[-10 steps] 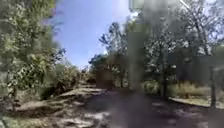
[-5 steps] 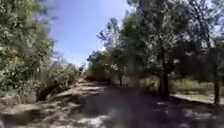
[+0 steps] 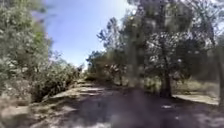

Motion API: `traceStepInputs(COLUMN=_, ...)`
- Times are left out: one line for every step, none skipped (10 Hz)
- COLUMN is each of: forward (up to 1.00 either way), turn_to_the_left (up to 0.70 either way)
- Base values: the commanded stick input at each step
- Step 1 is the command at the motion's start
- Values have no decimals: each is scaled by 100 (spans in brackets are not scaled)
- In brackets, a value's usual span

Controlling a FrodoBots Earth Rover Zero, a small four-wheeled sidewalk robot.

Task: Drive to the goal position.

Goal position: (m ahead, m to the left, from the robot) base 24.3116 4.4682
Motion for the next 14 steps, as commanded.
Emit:
traceStepInputs(forward=44, turn_to_the_left=12)
traceStepInputs(forward=44, turn_to_the_left=20)
traceStepInputs(forward=44, turn_to_the_left=27)
traceStepInputs(forward=44, turn_to_the_left=27)
traceStepInputs(forward=44, turn_to_the_left=27)
traceStepInputs(forward=44, turn_to_the_left=24)
traceStepInputs(forward=44, turn_to_the_left=2)
traceStepInputs(forward=44, turn_to_the_left=2)
traceStepInputs(forward=44, turn_to_the_left=2)
traceStepInputs(forward=44, turn_to_the_left=2)
traceStepInputs(forward=44, turn_to_the_left=2)
traceStepInputs(forward=44, turn_to_the_left=2)
traceStepInputs(forward=44, turn_to_the_left=2)
traceStepInputs(forward=44, turn_to_the_left=2)
